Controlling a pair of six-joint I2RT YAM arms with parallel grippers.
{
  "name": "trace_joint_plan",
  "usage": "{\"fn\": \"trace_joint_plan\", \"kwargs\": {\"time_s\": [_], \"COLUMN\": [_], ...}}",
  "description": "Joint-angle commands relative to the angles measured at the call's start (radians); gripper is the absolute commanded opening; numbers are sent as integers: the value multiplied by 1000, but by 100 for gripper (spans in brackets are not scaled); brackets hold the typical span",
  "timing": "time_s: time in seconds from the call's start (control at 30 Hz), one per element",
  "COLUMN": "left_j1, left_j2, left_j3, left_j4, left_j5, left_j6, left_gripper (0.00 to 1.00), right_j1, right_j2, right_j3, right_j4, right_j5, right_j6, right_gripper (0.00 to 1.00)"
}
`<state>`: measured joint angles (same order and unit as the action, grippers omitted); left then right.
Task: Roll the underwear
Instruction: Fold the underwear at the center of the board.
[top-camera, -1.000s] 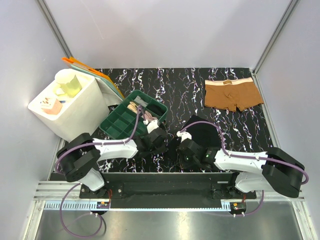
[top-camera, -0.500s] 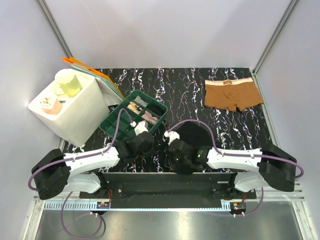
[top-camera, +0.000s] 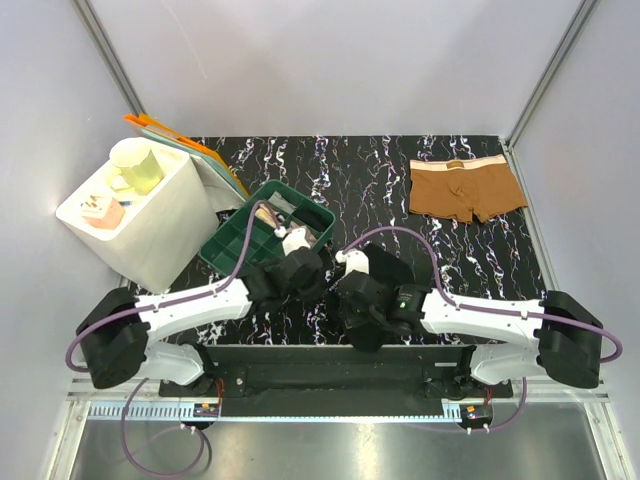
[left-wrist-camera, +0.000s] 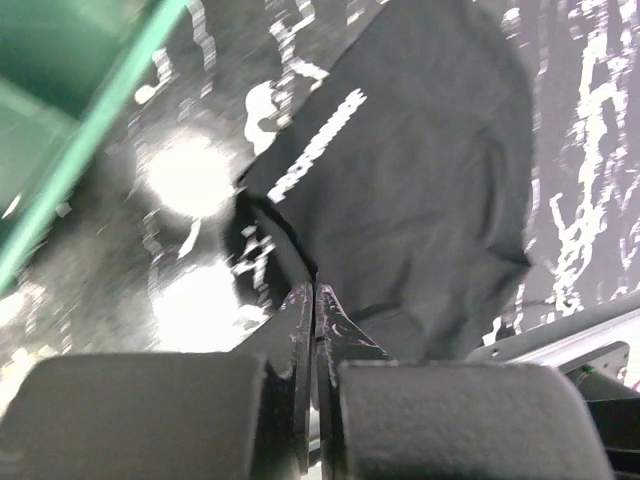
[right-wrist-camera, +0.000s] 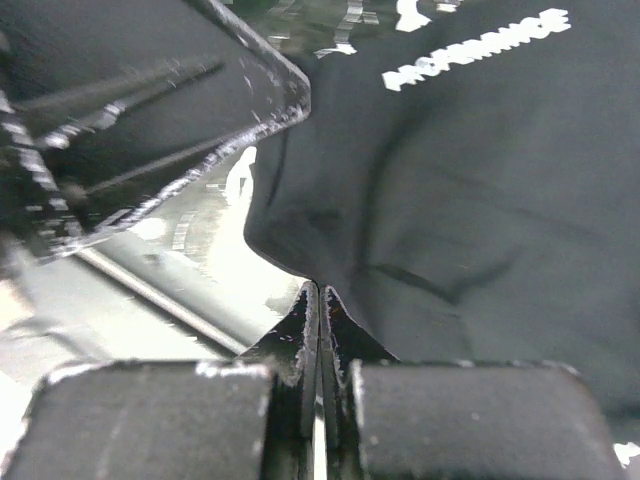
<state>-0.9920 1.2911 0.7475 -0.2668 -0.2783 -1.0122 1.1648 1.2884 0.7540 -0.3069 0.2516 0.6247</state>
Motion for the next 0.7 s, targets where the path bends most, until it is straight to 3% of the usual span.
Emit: {"fn": "trace_joint_plan", "kwargs": {"time_s": [0.0, 0.33, 0.67], "left_j1": [-4, 16, 70], "left_j2": [76, 258, 398], "left_j3": [127, 297, 450], "left_j4": [35, 35, 34], "left_j5": [-10, 48, 125], "left_j6": [55, 92, 119], "left_gripper": [0, 0, 0], "right_j1": [-40, -217, -339], "right_j2": [-21, -100, -63], "right_j3": [50, 65, 119], "right_j4": [-107, -175, -213], "right_j5": [113, 77, 67], "right_j6": [-31, -118, -215], "right_gripper": [0, 0, 0]}}
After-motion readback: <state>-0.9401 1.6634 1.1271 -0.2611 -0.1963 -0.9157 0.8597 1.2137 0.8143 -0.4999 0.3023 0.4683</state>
